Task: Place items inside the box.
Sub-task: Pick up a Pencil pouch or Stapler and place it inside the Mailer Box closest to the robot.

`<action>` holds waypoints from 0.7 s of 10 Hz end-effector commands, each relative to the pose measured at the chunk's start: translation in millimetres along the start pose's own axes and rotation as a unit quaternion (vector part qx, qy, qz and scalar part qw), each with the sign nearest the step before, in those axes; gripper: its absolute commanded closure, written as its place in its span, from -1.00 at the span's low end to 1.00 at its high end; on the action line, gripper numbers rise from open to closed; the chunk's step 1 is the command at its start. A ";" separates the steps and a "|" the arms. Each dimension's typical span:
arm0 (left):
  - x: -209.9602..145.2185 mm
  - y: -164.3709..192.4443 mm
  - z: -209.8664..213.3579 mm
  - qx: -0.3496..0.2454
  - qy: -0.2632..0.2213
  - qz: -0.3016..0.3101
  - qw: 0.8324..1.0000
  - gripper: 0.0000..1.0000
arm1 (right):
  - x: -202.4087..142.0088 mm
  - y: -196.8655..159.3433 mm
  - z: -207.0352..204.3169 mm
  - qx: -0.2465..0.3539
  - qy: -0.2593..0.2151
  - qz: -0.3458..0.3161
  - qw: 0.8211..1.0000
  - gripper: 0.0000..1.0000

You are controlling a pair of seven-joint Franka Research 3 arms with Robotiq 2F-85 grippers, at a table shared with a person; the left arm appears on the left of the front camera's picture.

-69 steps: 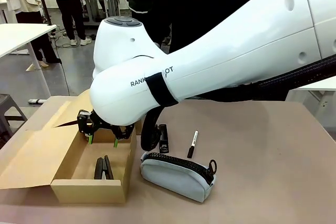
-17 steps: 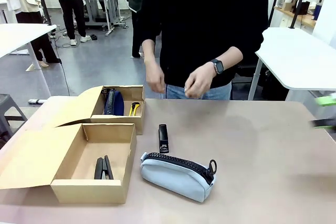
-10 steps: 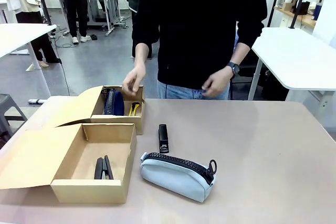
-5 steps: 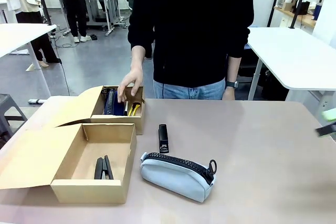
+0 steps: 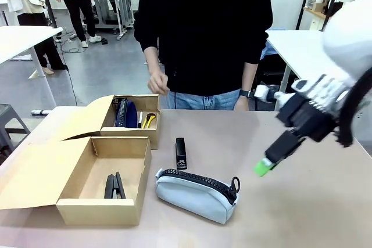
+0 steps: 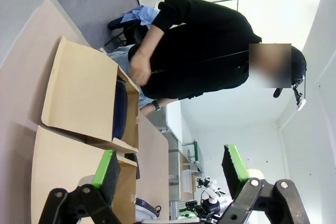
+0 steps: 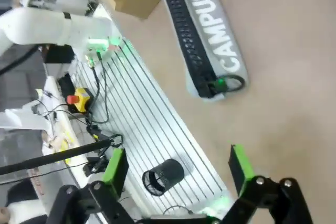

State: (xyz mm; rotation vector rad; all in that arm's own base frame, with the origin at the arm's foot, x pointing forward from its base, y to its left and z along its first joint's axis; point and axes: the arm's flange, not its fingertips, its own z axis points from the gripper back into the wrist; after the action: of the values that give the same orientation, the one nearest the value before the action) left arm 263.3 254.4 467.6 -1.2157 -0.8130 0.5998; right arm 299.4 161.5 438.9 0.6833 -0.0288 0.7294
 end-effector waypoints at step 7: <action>-0.1 0.2 0.1 -0.016 -0.007 -0.009 1.000 -1.00 | 97.0 29.4 -68.2 -0.172 0.040 0.167 0.970 -1.00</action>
State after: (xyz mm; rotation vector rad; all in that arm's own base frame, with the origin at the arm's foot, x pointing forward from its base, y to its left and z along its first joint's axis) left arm 263.2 254.4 467.6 -1.2157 -0.8133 0.6001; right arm 312.4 269.6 438.1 0.3573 -0.2265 1.0725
